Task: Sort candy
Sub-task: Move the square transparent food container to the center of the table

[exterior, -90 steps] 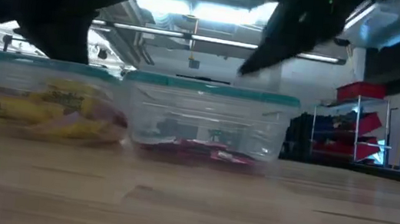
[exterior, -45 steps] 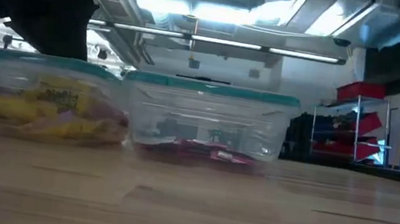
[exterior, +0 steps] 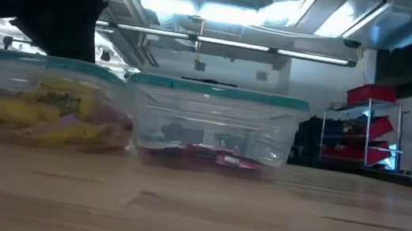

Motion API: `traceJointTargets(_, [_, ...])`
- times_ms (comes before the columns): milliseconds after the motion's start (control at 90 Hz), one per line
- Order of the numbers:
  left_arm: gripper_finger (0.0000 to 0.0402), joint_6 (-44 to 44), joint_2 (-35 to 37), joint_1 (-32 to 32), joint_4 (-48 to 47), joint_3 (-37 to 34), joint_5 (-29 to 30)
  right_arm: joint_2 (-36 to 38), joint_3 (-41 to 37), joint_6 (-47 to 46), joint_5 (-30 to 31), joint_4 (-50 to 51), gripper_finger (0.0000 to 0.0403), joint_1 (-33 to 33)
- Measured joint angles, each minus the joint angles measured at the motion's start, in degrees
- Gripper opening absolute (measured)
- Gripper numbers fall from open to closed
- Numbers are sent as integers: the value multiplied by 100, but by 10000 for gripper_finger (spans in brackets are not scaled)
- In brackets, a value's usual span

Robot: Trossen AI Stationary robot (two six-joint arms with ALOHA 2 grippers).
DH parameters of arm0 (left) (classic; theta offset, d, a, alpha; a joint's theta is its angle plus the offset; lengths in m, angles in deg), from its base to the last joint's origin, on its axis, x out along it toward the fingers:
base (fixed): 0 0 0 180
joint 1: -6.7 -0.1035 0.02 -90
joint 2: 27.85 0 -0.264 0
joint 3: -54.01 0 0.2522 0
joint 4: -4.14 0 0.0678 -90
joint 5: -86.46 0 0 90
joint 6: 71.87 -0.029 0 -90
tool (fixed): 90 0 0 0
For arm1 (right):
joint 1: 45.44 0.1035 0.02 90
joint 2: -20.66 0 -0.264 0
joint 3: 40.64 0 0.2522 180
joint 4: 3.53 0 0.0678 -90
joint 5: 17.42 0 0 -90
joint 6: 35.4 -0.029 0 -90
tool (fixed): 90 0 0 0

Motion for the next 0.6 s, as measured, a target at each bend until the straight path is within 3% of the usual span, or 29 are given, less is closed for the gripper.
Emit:
traceJointTargets(222, [61, -238, 0, -65, 58, 0, -6, -28, -63, 1384, 857, -789, 0, -708])
traceJointTargets(489, [61, -422, 0, -84, 170, 4, 7, -323, -54, 3014, 822, -1955, 0, -1563])
traceJointTargets(600, [61, -411, 0, -86, 171, 4, 5, -489, -51, 3679, 1105, -2395, 0, -1779])
